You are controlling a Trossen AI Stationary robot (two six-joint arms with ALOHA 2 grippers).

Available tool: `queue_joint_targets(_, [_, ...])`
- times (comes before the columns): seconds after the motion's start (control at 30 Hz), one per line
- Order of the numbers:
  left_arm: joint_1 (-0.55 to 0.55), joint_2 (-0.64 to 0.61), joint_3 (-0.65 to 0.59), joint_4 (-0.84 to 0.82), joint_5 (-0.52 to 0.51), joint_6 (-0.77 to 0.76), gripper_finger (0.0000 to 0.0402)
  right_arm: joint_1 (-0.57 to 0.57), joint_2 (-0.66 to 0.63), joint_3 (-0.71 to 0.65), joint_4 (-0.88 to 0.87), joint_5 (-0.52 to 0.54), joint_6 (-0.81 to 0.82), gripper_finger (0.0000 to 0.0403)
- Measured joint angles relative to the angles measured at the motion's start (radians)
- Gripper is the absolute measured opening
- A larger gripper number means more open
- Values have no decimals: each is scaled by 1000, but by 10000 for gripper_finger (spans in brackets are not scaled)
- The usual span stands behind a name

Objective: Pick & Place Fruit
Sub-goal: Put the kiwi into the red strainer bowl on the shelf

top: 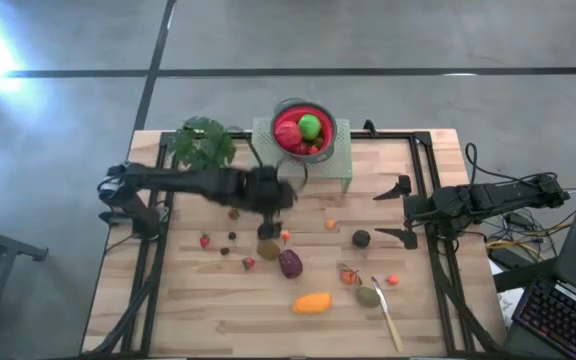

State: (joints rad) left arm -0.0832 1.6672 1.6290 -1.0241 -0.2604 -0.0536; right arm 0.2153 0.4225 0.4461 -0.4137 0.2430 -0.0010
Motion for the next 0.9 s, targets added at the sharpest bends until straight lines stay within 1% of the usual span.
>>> queue_joint_targets(0.13, [-94, 0, -95, 45, -3, 21, 399, 0, 0, 0, 0, 0, 0, 400])
queue_joint_targets(0.33, [-172, -2, -269, 235, -3, 66, 399, 0, 0, 0, 0, 0, 0, 400])
queue_joint_targets(0.47, [-179, -2, -372, 297, -2, 70, 399, 0, 0, 0, 0, 0, 0, 400])
queue_joint_targets(0.67, [-179, -2, -456, 341, 9, 10, 399, 0, 0, 0, 0, 0, 0, 400])
queue_joint_targets(0.83, [-178, -2, -526, 437, 22, 0, 399, 0, 0, 0, 0, 0, 0, 400])
queue_joint_targets(0.9, [-176, -2, -556, 492, 51, 0, 399, 0, 0, 0, 0, 0, 0, 400])
